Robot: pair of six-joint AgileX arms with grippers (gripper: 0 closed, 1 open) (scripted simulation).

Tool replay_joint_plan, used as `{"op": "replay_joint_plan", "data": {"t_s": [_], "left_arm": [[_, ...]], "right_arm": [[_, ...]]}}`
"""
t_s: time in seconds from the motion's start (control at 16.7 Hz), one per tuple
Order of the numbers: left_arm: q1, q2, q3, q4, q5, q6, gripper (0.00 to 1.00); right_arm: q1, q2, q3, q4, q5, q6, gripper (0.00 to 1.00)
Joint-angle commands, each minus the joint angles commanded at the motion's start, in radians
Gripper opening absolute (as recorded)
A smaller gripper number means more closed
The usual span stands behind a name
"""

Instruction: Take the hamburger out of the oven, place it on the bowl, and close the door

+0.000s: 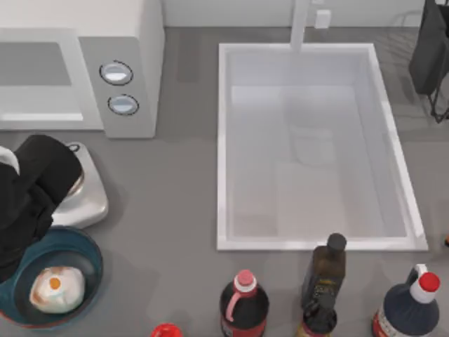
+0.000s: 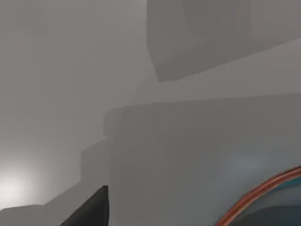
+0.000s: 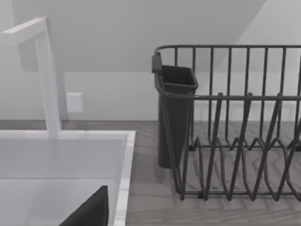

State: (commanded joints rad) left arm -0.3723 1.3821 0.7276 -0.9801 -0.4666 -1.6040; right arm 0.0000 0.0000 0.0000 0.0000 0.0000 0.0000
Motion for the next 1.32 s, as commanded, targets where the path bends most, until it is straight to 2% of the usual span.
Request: {"op": "replay_joint_plan", "data": {"t_s": [0.36,0.66,0.78,0.96,1.32], "left_arm": [[0.168,-0.656,-0.329,0.443,0.210,0.829,1.00],[0.290,-1.118,-0.567,0.764,0.363,1.331,1.00],[0.328,-1.245,-0.640,0.862,0.410,1.462,1.00],[0.364,-1.357,-0.711,0.957,0.456,1.578,1.00],[0.372,-1.382,-0.728,0.980,0.467,1.604,1.00]], "right_arm": [[0.000,0.000,0.000,0.000,0.000,0.000,1.00],[0.000,0.000,0.000,0.000,0.000,0.000,1.00],[0.000,0.000,0.000,0.000,0.000,0.000,1.00],[0.000,0.000,0.000,0.000,0.000,0.000,1.00],[0.000,0.000,0.000,0.000,0.000,0.000,1.00]]}}
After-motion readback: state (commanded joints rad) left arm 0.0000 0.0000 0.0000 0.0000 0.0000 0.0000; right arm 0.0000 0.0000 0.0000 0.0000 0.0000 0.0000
